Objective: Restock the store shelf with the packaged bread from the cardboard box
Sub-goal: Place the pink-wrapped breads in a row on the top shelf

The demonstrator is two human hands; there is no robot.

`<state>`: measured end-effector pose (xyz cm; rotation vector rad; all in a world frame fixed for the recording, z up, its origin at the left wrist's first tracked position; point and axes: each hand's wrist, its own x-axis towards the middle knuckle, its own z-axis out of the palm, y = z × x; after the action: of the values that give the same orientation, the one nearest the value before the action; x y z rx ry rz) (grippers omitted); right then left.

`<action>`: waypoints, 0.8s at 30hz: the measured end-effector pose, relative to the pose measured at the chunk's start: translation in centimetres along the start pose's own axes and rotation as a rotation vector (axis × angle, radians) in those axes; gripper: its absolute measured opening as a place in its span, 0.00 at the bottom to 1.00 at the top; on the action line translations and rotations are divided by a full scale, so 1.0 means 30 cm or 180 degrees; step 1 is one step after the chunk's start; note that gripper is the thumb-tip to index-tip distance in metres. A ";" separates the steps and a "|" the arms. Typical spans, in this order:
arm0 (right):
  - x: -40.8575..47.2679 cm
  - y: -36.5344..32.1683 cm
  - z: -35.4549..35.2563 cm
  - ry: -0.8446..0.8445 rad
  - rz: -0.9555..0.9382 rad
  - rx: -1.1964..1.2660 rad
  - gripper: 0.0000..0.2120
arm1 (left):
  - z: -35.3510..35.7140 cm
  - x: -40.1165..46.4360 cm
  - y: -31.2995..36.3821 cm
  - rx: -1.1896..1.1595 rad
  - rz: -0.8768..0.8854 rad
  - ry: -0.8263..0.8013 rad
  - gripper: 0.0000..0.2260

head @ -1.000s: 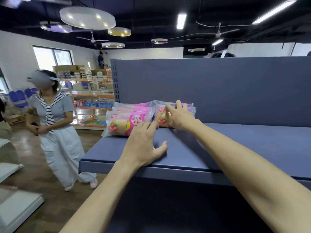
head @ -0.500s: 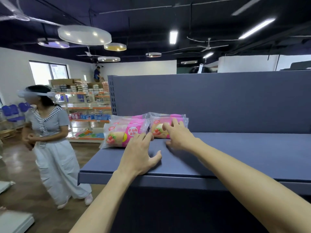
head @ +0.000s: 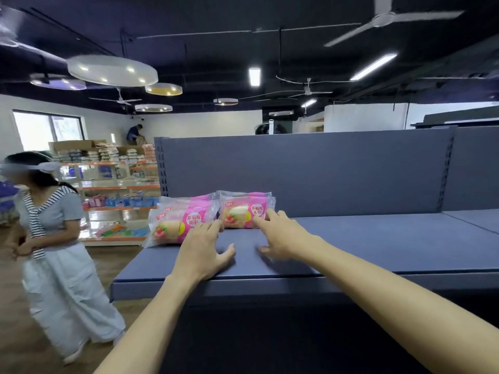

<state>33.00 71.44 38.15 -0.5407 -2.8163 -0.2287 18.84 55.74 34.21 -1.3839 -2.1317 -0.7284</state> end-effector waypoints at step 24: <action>-0.502 -0.015 -0.035 0.0160 -0.0446 0.0808 0.23 | -0.112 -0.337 0.210 0.0355 0.1097 -0.1075 0.15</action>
<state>46.55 65.69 34.80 -0.2776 -2.7787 0.0876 28.72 48.98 31.11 -1.8524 -2.0521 -0.2510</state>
